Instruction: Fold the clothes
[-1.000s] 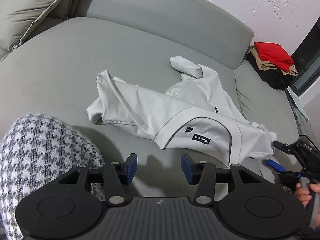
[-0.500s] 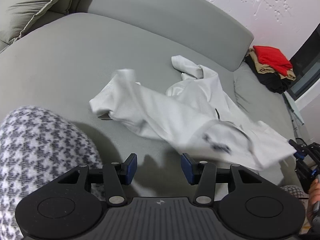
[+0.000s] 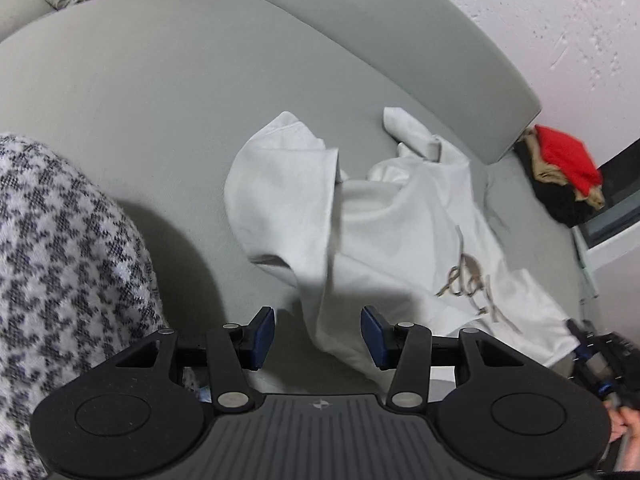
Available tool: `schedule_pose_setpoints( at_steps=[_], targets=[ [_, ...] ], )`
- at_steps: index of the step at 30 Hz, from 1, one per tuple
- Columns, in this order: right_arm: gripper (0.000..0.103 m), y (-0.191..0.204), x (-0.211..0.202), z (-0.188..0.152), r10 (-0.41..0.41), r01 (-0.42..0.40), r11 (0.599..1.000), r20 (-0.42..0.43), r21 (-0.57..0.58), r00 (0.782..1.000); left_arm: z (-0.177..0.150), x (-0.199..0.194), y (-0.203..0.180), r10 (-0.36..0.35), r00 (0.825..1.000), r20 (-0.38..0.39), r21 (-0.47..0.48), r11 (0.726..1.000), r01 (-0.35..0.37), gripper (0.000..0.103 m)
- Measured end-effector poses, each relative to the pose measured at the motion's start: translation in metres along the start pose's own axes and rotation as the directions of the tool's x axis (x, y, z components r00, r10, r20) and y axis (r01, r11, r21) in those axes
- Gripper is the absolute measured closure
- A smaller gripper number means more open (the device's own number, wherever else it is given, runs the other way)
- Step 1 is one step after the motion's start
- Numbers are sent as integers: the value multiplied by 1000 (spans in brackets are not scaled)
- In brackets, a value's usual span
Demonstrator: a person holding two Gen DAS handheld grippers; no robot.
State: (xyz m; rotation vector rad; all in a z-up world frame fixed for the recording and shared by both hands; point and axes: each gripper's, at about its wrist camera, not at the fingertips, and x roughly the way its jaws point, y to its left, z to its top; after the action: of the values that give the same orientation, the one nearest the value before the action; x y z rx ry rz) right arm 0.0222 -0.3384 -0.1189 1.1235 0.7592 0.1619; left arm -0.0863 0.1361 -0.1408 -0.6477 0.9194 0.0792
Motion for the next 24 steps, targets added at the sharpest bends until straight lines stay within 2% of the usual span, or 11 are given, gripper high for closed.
schedule_pose_setpoints(
  at_steps=[1,3,6,8,10,13,17,19,20,21,24],
  targets=[
    [98,0,-1,-2,-1,1,1000,0,-1,1000,-1,1,-1,3,1000,12,-9,1000,-3,60],
    [98,1,-2,-4,-3,3,1000,-1,-3,1000,-2,-2,4,-35,998,53,-76,996,39,66],
    [97,-3,-4,-5,-5,5,1000,-5,0,1000,0,-11,11,-16,992,123,-162,986,36,76],
    [97,-6,-5,-5,-7,7,1000,-7,1,1000,2,-15,13,40,989,143,-193,981,-12,79],
    [97,-7,-5,-5,-10,10,1000,-9,0,1000,2,-13,12,59,990,129,-205,978,-32,80],
    [96,-8,-3,-5,-12,12,1000,-13,-7,1000,2,-3,8,63,995,76,-207,977,-46,78],
    [95,-6,0,-7,-22,21,999,-19,-34,1000,2,7,0,89,994,66,-184,980,-75,74],
    [89,-5,4,-7,-33,32,998,-22,-56,999,2,9,-1,91,993,77,-165,983,-77,82],
    [81,-4,6,-7,-38,37,997,-23,-66,999,2,8,-2,89,993,81,-148,986,-77,94],
    [75,-4,8,-7,-46,44,996,-24,-77,999,2,8,-2,88,992,85,-131,988,-76,100],
    [71,-3,14,-6,-70,67,992,-20,-108,997,2,4,-6,93,990,105,-87,993,-84,103]
  ],
)
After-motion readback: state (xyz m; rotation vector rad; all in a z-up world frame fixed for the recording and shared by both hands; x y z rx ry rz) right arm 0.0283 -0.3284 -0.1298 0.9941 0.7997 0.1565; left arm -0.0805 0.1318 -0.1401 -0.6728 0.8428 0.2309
